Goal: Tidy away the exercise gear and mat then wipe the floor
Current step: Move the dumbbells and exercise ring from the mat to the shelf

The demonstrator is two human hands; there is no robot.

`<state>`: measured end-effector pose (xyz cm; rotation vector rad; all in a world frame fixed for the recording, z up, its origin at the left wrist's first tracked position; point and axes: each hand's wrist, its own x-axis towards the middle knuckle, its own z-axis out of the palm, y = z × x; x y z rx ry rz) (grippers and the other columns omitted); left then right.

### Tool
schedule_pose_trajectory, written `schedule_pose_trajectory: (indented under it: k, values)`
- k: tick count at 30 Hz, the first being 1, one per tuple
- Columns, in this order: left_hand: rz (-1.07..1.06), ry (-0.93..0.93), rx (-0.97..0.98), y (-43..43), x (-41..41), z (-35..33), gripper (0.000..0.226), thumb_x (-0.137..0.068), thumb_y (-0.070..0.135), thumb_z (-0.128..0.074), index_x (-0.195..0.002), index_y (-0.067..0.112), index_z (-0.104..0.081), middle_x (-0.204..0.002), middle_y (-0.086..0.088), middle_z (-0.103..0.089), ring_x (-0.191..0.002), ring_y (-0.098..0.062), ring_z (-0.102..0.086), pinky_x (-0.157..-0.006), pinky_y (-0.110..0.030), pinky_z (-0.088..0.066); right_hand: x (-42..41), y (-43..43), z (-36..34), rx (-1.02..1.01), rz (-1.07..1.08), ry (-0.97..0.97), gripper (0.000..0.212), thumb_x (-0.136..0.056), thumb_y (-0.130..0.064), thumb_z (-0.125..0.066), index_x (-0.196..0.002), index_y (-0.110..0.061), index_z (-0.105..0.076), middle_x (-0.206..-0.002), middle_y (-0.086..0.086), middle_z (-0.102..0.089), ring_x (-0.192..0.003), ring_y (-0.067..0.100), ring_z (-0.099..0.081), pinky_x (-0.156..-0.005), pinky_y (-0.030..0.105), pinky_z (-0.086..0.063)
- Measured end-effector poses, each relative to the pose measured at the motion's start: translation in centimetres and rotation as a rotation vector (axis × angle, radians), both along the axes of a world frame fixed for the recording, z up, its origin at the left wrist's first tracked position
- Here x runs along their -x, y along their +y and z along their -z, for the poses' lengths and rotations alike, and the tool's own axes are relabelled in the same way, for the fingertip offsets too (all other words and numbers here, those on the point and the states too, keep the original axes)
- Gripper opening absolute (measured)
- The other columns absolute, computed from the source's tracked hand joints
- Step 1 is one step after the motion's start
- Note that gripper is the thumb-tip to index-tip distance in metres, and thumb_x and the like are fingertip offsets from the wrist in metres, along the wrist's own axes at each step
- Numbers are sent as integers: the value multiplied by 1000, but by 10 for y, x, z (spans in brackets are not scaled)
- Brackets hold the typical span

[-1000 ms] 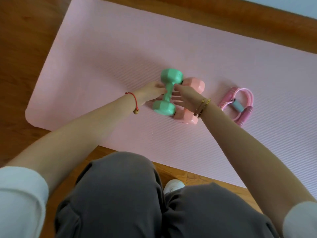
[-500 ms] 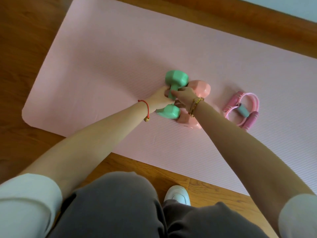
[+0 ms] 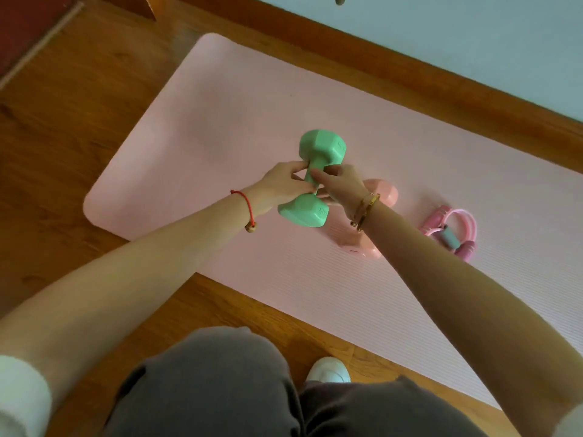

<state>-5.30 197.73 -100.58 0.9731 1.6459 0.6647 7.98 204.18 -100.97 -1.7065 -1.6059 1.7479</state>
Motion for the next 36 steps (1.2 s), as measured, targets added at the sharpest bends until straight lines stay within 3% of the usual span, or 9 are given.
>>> schedule_pose_trajectory:
  k: [5, 9, 16, 21, 25, 28, 36]
  values:
    - [-92, 58, 2, -30, 20, -60, 65, -69, 35, -64, -134, 38, -61, -97, -7, -75, -89, -20, -68, -84, -37, -53, 29, -25, -63, -31, -38, 34, 32, -82, -26, -65, -95, 2, -69, -101, 23, -73, -88, 34, -73, -81, 47, -60]
    - [-156, 68, 15, -63, 22, -132, 59, -78, 27, -64, -136, 38, -58, -90, 2, -72, -87, -18, -68, -78, -32, -52, 39, -51, -133, -25, -92, 14, 33, -80, -30, -64, -94, -1, -69, -99, 21, -73, -89, 34, -73, -79, 50, -60]
    - [-210, 69, 44, -111, 19, -279, 55, -89, 25, -64, -141, 38, -53, -102, -3, -72, -99, -21, -68, -88, -38, -55, 41, -94, -276, -34, -176, -12, 34, -88, -26, -62, -98, 6, -67, -98, 27, -71, -89, 40, -71, -80, 56, -57]
    - [-252, 69, 55, -146, 16, -414, 58, -91, 28, -66, -147, 32, -47, -108, -1, -70, -105, -20, -66, -94, -42, -55, 42, -127, -408, -82, -232, 3, 27, -95, -26, -60, -105, -2, -68, -96, 14, -74, -87, 29, -73, -83, 49, -59]
    - [-335, 69, 50, -176, 13, -516, 58, -93, 29, -67, -148, 29, -47, -116, -1, -69, -109, -18, -63, -94, -36, -52, 47, -152, -505, -77, -258, 55, 30, -96, -25, -59, -114, -2, -67, -103, 12, -73, -93, 28, -72, -85, 49, -59]
    - [-426, 51, 36, -201, 12, -581, 59, -92, 28, -68, -148, 29, -47, -121, -1, -69, -114, -19, -63, -99, -42, -53, 52, -171, -570, -76, -311, 70, 30, -96, -25, -58, -118, -5, -66, -108, 8, -72, -96, 26, -71, -87, 47, -58]
    - [-683, 42, 3, -267, 13, -688, 57, -93, 19, -68, -146, 27, -50, -116, -2, -68, -114, -22, -63, -101, -45, -52, 80, -212, -678, -169, -590, 43, 30, -96, -29, -58, -115, -9, -68, -104, 6, -72, -86, 25, -71, -78, 40, -61]
